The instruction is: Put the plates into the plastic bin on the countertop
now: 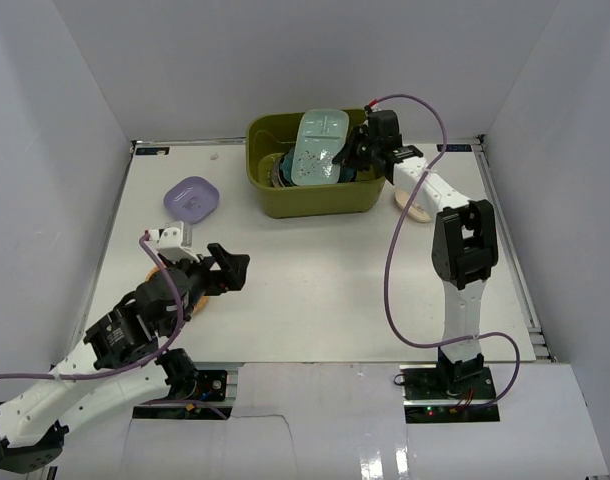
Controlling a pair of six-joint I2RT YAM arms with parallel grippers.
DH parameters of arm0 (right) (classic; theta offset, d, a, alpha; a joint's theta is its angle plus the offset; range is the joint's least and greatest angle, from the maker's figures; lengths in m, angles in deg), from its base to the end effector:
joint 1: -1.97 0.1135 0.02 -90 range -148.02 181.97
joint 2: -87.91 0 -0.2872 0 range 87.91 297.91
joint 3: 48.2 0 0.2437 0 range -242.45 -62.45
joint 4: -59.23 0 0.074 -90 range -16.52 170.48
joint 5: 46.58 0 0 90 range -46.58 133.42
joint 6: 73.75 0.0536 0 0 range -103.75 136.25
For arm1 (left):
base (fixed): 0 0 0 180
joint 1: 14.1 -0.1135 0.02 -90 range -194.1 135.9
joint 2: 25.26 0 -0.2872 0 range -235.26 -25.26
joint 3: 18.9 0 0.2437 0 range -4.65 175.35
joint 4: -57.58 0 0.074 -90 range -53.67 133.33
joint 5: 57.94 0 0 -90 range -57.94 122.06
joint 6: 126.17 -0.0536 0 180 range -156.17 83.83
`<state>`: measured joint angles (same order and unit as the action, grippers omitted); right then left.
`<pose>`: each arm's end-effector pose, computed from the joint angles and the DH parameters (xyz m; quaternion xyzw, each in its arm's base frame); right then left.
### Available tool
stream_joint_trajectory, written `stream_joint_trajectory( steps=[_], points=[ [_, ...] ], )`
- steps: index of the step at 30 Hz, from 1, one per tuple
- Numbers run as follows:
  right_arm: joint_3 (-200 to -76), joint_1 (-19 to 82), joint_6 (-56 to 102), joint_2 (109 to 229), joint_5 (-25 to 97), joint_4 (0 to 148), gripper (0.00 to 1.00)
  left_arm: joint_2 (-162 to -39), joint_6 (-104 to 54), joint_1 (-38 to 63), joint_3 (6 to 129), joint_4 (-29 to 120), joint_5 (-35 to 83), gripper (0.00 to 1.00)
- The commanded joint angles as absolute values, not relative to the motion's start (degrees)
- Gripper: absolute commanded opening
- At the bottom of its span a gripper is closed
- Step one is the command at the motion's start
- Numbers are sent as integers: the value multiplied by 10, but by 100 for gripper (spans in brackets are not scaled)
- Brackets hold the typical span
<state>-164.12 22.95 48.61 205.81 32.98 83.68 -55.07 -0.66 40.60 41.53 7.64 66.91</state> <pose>0.4740 0.1922 0.3025 0.0362 0.8471 0.3046 0.4340 0.0781 -0.0573 0.3414 -0.0411 0.7963 -0.2185 0.5626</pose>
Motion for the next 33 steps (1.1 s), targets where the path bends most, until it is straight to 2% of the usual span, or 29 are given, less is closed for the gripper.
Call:
stream_joint_trajectory(
  steps=[1,4,7,14,19,22,23,25,26,28,31,33],
  points=[
    [-1710,228,492,2051,310,795,8,-537,-17,406,413,69,684,98],
    [-1706,227,496,2063,316,795,8,-531,-15,406,412,69,684,98],
    [-1715,226,498,2080,316,809,13,-529,-15,406,410,69,683,98],
    [-1729,226,487,2098,323,839,38,-531,-14,406,413,69,688,98],
    [-1721,226,472,2088,334,846,49,-530,-15,407,422,56,691,98],
    [-1704,227,460,2067,334,843,59,-535,-18,406,439,40,710,98],
    [-1696,228,454,2051,336,836,67,-539,-21,407,451,30,717,98],
    [-1692,228,446,2032,339,834,75,-542,-24,406,463,22,737,98],
    [-1686,228,443,2011,338,831,83,-543,-27,406,469,22,743,98],
    [-1653,232,437,1968,329,812,93,-541,-29,407,481,22,768,98],
    [-1586,244,438,1903,313,767,99,-537,-36,406,482,32,798,98],
    [-1543,265,445,1856,306,720,96,-537,-39,406,471,43,828,98]
  ],
)
